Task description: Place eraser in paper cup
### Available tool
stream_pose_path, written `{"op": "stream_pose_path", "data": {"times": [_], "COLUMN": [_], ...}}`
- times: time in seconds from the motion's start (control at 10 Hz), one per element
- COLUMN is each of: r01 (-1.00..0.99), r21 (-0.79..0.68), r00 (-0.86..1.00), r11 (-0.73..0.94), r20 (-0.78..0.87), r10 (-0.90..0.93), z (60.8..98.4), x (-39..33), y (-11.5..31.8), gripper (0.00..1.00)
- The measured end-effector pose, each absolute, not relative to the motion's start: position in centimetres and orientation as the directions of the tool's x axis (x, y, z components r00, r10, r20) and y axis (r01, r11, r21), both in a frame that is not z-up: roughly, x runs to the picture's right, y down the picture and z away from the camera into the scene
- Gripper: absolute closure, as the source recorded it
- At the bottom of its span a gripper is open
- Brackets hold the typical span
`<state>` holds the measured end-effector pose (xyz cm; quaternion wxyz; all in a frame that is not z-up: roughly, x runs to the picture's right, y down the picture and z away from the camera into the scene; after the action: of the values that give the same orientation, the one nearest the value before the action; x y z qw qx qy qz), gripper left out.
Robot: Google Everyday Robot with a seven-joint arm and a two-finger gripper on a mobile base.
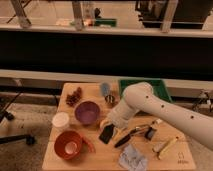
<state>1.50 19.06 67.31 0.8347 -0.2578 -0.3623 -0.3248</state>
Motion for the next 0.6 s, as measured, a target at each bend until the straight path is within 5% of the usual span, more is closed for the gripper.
{"op": "stream_pose_path", "data": {"times": [0.6], "r01": [0.749], "r21": [-0.147], "r00": [0.468], "r11": [0.646], "r20": [0.808], "r10": [-0.359], "z": [66.9], "x": [-1.5], "y": [19.6], "gripper": [1.0]}}
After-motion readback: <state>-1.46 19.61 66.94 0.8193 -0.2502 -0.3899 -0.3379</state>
